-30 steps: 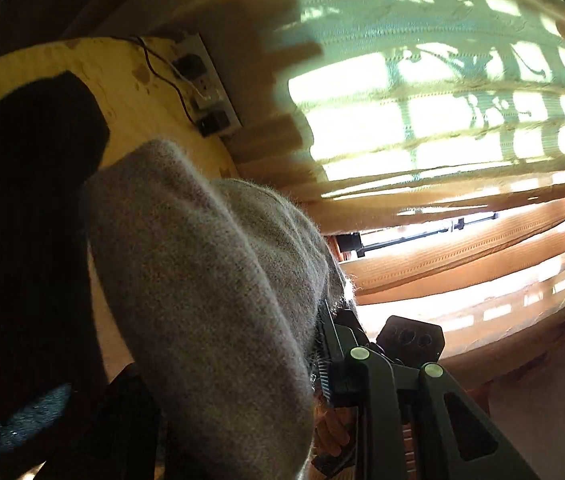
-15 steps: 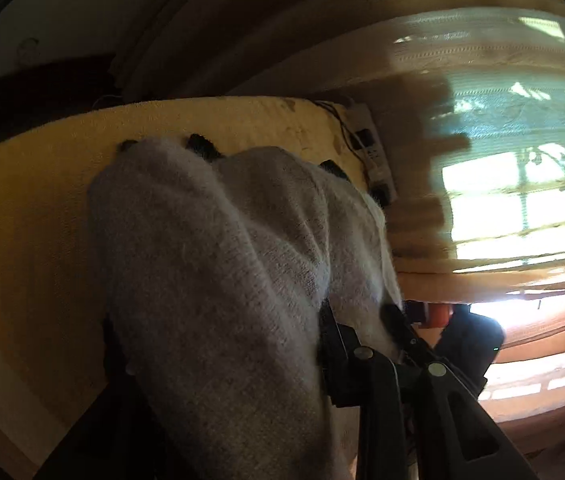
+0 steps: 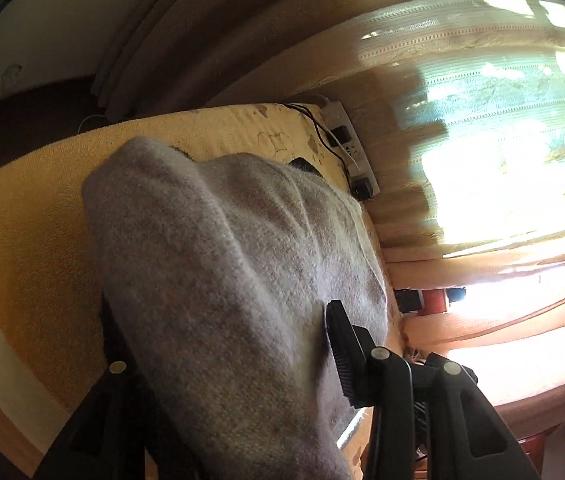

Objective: Fold clothes
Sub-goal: 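Lift and carry the sweater with the right gripper toward the dark clothes stack, then lower the sweater onto the dark clothes stack and open the right gripper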

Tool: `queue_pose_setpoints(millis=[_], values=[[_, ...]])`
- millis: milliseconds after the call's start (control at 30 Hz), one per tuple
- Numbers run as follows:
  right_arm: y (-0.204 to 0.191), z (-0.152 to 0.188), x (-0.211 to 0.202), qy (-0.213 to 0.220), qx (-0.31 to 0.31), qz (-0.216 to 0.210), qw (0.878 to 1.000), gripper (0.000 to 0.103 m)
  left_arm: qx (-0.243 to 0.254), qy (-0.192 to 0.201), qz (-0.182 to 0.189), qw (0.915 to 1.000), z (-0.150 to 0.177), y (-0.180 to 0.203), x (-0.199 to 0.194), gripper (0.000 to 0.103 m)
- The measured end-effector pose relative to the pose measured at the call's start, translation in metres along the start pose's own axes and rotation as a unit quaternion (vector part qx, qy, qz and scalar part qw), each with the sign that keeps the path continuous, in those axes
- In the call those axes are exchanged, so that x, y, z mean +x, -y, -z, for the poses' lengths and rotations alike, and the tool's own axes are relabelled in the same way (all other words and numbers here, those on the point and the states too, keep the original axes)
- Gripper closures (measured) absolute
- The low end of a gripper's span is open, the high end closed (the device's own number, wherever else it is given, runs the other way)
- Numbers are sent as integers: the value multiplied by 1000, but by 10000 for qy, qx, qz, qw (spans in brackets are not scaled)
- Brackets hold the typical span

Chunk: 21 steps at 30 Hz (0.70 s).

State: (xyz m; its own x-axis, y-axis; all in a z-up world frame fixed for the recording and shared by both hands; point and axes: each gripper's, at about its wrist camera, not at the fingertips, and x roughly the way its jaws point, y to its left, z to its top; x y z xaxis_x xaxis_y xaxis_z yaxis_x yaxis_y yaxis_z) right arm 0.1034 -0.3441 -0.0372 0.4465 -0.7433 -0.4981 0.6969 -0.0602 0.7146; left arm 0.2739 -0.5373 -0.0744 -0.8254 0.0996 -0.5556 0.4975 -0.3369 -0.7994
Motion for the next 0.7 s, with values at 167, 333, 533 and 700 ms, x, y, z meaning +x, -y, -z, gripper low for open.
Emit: queue_pose_setpoints(millis=[167, 333, 533, 700], values=[[-22, 17, 28, -310, -582, 333, 9973, 31, 95, -56, -84, 9999, 12, -3, -7, 51], [-13, 15, 17, -233, -269, 342, 9988, 71, -12, -60, 205, 9998, 26, -11, -19, 47], [-15, 8, -9, -20, -459, 1037, 9935, 67, 722, -183, -475, 9961, 62, 10, -38, 33], [-44, 10, -32, 938, -1269, 2114, 9646, 64, 752, -270, -647, 9947, 80, 10, -59, 30]])
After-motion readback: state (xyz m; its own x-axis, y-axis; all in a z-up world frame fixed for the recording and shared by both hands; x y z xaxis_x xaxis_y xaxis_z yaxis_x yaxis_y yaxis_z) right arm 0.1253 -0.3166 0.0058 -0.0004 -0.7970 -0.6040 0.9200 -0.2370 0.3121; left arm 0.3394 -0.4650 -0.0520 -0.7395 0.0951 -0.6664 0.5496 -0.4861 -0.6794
